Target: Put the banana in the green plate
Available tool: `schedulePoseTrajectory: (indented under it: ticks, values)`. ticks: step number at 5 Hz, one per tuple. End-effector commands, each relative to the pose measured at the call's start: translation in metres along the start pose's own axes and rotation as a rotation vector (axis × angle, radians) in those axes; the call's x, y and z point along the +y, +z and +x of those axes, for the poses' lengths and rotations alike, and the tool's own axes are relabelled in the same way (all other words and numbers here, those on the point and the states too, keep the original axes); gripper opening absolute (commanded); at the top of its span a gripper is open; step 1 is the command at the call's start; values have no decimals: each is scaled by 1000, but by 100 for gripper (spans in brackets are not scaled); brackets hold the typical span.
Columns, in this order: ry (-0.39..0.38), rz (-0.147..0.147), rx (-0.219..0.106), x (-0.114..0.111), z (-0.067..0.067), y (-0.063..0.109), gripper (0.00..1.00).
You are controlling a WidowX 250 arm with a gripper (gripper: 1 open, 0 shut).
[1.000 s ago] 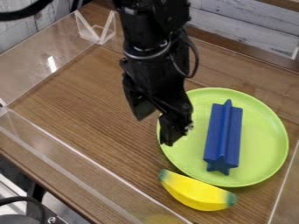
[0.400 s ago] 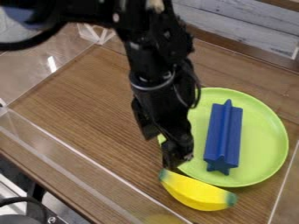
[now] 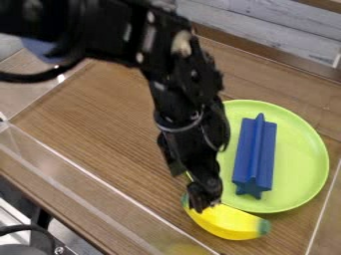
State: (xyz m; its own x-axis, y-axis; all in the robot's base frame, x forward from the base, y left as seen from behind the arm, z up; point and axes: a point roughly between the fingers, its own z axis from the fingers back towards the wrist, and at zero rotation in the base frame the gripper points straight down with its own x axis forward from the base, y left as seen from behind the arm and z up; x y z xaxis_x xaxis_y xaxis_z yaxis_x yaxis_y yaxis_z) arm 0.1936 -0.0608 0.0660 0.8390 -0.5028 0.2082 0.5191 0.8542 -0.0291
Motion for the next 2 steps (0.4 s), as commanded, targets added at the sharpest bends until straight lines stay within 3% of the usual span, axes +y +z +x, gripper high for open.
schedulePoseTrajectory:
  ticks: [1,2]
  values:
    - [-56,8,-29,-1,5,-9,100]
    - [-121,13,-30,-3,5,-22,100]
